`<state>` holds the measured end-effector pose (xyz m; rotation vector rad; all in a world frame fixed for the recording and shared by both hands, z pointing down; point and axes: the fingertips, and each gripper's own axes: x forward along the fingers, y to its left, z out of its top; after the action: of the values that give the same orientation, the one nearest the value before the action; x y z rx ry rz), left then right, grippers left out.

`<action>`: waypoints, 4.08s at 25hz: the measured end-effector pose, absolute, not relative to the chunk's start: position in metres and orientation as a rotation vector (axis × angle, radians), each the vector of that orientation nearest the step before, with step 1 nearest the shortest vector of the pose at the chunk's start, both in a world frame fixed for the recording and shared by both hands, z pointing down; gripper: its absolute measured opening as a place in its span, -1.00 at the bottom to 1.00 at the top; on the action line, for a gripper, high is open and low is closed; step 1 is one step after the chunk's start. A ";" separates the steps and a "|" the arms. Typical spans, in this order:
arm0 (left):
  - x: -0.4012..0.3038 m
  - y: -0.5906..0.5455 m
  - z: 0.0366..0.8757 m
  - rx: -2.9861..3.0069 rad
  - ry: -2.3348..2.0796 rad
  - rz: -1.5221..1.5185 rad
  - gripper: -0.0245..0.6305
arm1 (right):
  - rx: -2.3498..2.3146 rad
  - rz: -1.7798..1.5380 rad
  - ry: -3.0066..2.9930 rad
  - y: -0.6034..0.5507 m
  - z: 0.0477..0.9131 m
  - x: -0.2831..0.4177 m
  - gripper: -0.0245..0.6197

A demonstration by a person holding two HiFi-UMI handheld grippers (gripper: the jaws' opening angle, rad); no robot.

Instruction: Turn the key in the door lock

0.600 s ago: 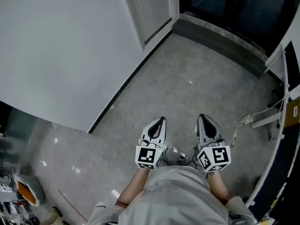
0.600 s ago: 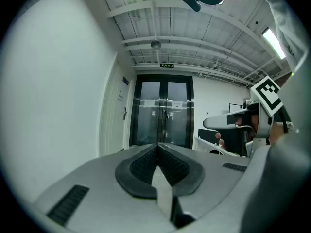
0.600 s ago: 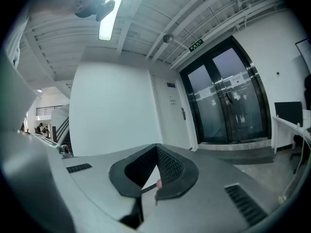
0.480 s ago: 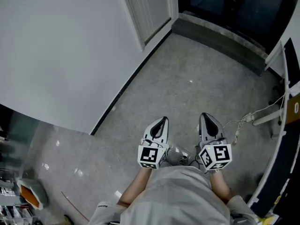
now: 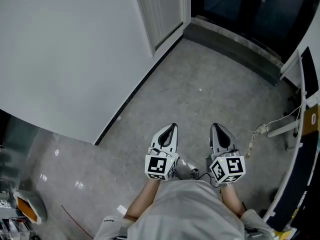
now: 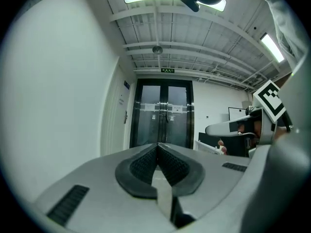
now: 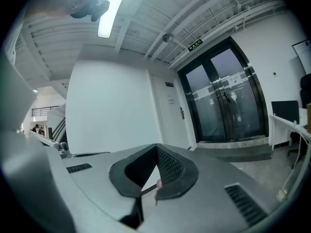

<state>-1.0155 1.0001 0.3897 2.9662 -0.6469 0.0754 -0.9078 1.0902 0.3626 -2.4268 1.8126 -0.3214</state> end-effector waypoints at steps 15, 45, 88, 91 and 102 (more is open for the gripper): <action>-1.063 0.964 0.393 2.986 -0.642 0.076 -0.90 | -2.407 -0.269 1.828 1.045 0.359 -0.955 -0.93; -0.820 0.793 0.397 2.963 -0.785 0.078 -0.90 | -2.244 -0.400 1.994 0.860 0.387 -0.717 -0.93; -0.598 0.506 0.401 3.103 -0.375 0.085 -0.90 | -2.491 -0.355 1.786 0.582 0.392 -0.533 -0.93; -0.589 0.496 0.407 3.099 -0.378 0.106 -0.90 | -2.500 -0.342 1.763 0.574 0.393 -0.522 -0.93; -0.510 0.445 0.407 3.091 -0.494 0.120 -0.90 | -2.437 -0.358 1.829 0.513 0.397 -0.430 -0.93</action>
<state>-0.5104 0.4446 0.4068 3.0910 -0.4945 0.1197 -0.4298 0.5126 0.3972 -2.4365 1.8293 -0.3580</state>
